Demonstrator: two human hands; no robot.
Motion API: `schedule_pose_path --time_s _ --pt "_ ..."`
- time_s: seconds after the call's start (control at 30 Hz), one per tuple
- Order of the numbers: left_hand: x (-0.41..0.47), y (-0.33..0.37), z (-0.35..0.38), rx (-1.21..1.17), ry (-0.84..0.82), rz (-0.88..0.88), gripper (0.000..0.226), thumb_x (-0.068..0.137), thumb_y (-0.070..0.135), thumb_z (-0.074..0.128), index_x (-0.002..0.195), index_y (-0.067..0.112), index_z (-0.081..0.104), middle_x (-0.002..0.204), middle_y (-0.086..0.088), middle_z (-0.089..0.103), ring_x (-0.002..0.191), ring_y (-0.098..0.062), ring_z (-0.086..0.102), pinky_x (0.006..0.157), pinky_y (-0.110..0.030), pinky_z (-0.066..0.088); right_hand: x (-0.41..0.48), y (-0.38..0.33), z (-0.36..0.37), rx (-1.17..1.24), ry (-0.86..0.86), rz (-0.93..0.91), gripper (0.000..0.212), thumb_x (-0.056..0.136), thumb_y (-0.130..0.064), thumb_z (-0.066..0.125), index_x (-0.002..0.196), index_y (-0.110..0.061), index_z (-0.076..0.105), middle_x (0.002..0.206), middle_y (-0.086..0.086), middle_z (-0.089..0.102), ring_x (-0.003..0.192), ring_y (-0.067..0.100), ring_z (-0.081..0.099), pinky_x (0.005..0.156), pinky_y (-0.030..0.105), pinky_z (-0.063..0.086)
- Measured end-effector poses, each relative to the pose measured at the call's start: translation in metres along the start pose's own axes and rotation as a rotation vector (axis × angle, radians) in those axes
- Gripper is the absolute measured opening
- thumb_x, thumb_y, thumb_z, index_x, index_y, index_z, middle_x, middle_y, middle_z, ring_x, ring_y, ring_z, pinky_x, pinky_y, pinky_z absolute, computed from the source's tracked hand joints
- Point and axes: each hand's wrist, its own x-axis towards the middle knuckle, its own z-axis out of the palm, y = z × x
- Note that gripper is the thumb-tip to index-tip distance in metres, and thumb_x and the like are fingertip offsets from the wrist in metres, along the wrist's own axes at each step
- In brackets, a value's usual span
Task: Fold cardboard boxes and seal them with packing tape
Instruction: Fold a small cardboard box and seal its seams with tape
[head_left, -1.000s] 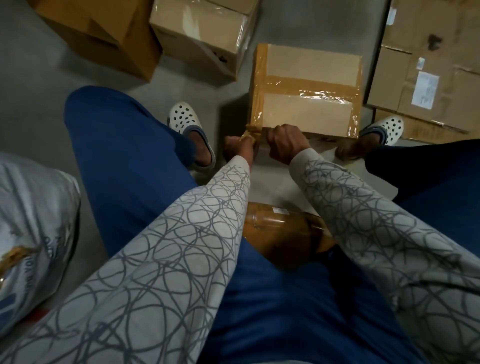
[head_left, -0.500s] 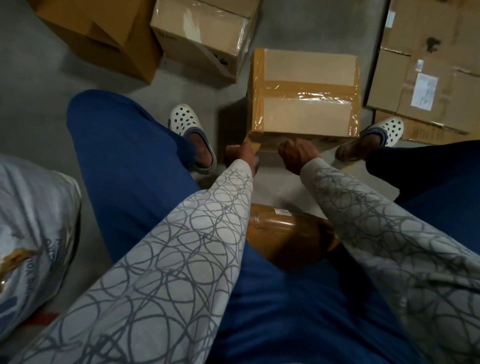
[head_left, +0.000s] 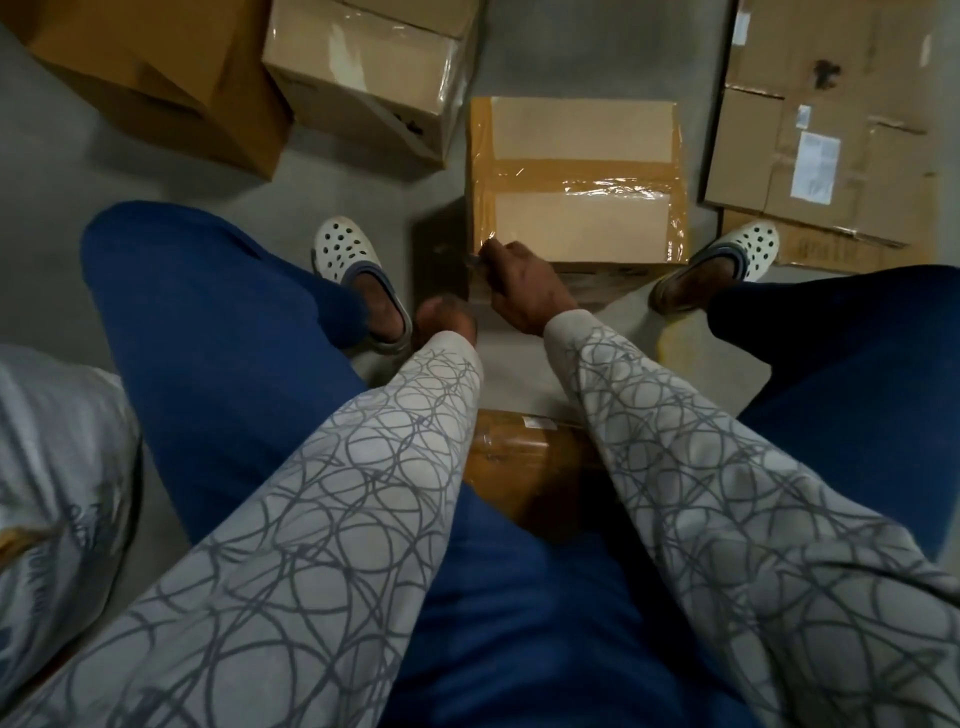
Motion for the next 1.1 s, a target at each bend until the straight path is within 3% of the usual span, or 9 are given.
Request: schedule_pose_path --time_s 0.2,0.3,0.43,0.5,0.57,0.7,0.83,1.0,1.1 --pt "0.001 0.046 0.007 0.109 -0.006 0.225 0.035 0.101 0.036 0.061 0.123 0.012 0.073 0.1 -0.005 0.068 0.095 -0.02 0.059 0.068 -0.009 0.046 0.012 0.004 0.009 0.373 0.173 0.402 0.023 0.104 -0.026 0.05 0.106 -0.005 0.059 0.098 0.02 0.07 0.092 0.041 0.065 0.074 0.04 0.045" --pt "0.012 0.041 0.009 0.179 0.113 0.193 0.047 0.092 0.058 0.054 0.097 0.02 0.079 0.095 -0.012 0.073 0.104 -0.032 0.065 0.101 -0.046 0.045 0.014 0.006 0.007 0.391 0.135 0.408 0.024 0.104 -0.025 0.051 0.107 -0.003 0.059 0.099 0.021 0.069 0.092 0.04 0.064 0.072 0.038 0.042" --pt "0.008 0.043 0.012 0.063 0.016 0.113 0.034 0.096 0.036 0.069 0.099 0.003 0.079 0.084 -0.008 0.067 0.063 -0.004 0.055 0.05 -0.012 0.039 0.015 0.0 -0.002 0.452 0.084 0.48 0.024 0.104 -0.026 0.051 0.111 -0.005 0.061 0.109 0.021 0.069 0.102 0.038 0.063 0.085 0.04 0.047" --pt "0.006 0.051 0.009 0.075 0.034 0.092 0.03 0.094 0.027 0.071 0.105 0.0 0.077 0.088 -0.009 0.063 0.075 -0.011 0.054 0.05 -0.014 0.037 0.014 -0.005 -0.008 0.502 0.031 0.477 0.021 0.103 -0.025 0.051 0.109 -0.008 0.061 0.112 0.02 0.068 0.104 0.036 0.062 0.091 0.043 0.05" --pt "0.005 0.059 0.003 0.151 0.03 0.072 0.029 0.09 0.033 0.074 0.106 0.011 0.079 0.098 -0.006 0.072 0.09 -0.02 0.063 0.072 -0.023 0.045 0.007 -0.007 -0.015 0.537 0.008 0.46 0.014 0.102 -0.024 0.053 0.1 -0.013 0.061 0.107 0.017 0.068 0.101 0.034 0.062 0.089 0.043 0.05" --pt "-0.001 0.052 0.005 0.096 -0.01 0.025 0.036 0.086 0.042 0.072 0.105 0.012 0.077 0.099 -0.006 0.075 0.095 -0.026 0.07 0.09 -0.038 0.057 -0.021 0.001 -0.022 0.875 0.22 0.611 0.017 0.1 -0.02 0.054 0.095 -0.008 0.065 0.087 0.013 0.07 0.082 0.032 0.069 0.078 0.045 0.059" --pt "-0.036 0.055 0.013 -0.251 -0.024 -0.083 0.037 0.08 0.024 0.08 0.107 0.0 0.073 0.104 -0.01 0.073 0.091 -0.023 0.07 0.082 -0.033 0.056 -0.066 0.015 -0.023 1.361 0.257 0.829 0.015 0.102 -0.011 0.047 0.097 -0.01 0.06 0.082 0.01 0.062 0.069 0.023 0.061 0.072 0.036 0.054" --pt "-0.07 0.058 0.023 -0.352 -0.358 -0.213 0.039 0.088 0.005 0.071 0.125 0.009 0.059 0.116 -0.01 0.067 0.112 -0.027 0.063 0.072 -0.036 0.056 -0.086 0.02 -0.028 1.362 0.307 0.869 0.022 0.097 -0.013 0.053 0.114 -0.008 0.067 0.096 0.009 0.069 0.086 0.023 0.065 0.071 0.031 0.054" --pt "-0.081 0.059 0.029 -0.322 -0.504 -0.149 0.033 0.09 -0.002 0.063 0.12 0.012 0.066 0.111 -0.005 0.071 0.112 -0.024 0.064 0.083 -0.041 0.056 -0.096 0.028 -0.037 1.31 0.342 0.83 0.019 0.093 -0.013 0.053 0.103 -0.014 0.07 0.097 0.007 0.07 0.09 0.022 0.064 0.067 0.028 0.048"
